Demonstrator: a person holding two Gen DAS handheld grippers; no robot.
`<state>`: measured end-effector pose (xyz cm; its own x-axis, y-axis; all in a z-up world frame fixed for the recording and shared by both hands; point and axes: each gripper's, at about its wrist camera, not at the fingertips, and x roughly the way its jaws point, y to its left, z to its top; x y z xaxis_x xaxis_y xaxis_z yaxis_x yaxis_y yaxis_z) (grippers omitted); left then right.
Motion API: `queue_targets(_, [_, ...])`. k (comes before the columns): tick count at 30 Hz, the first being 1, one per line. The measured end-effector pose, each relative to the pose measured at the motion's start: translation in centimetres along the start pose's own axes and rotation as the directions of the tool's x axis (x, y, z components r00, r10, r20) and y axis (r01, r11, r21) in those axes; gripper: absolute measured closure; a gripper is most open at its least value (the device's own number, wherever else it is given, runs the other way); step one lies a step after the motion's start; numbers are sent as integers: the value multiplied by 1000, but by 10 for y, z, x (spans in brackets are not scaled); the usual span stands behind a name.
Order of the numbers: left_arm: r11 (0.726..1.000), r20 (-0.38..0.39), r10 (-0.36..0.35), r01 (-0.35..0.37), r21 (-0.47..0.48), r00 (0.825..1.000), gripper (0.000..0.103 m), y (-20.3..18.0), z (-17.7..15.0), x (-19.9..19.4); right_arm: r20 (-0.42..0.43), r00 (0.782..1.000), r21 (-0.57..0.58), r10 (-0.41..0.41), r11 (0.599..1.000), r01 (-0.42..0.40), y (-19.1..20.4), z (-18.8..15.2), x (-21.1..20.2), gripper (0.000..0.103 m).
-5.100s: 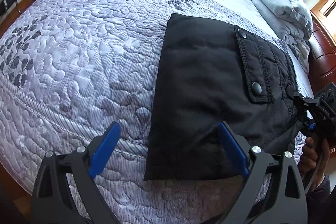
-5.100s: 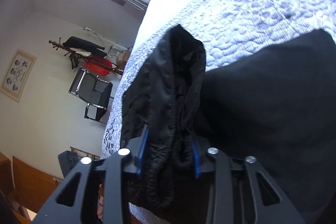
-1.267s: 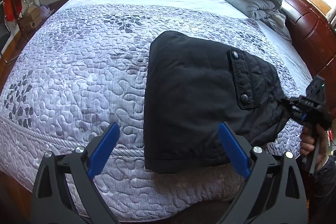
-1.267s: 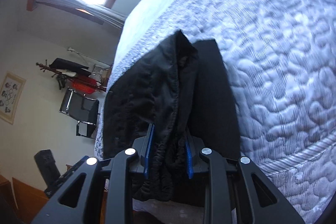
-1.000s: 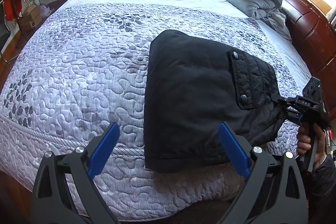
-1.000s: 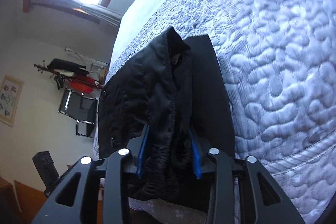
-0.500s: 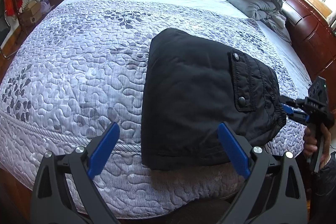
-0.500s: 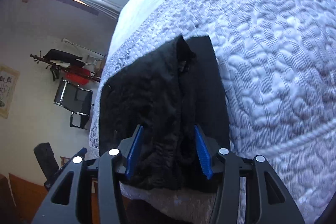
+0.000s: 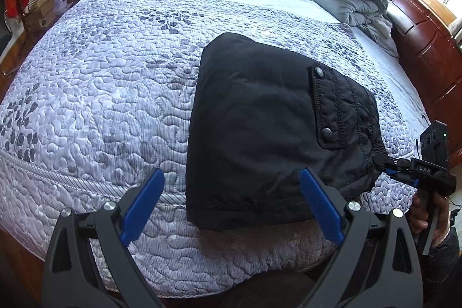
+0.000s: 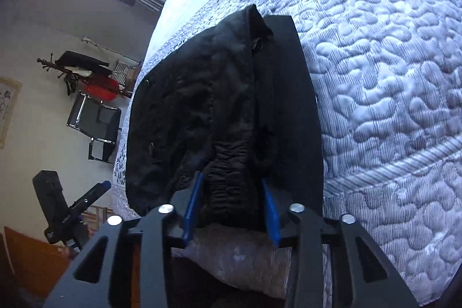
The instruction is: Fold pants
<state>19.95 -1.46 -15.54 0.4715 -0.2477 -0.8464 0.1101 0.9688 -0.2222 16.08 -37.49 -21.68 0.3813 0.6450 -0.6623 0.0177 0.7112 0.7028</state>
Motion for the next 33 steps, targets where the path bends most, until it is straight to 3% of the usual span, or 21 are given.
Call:
queue_targets(7, [1000, 19, -5, 5, 0, 1000, 8, -3, 5, -4, 51, 999, -25, -2, 1000, 4, 6, 15, -19, 76])
queue_targets(21, [1000, 31, -2, 1, 18, 1000, 8, -8, 9, -6, 32, 999, -16, -42, 999, 42, -10, 9, -5, 76])
queue_targets(33, [1000, 2, 22, -22, 14, 1000, 8, -3, 7, 5, 26, 1000, 12, -10, 1000, 10, -20, 4, -3, 76])
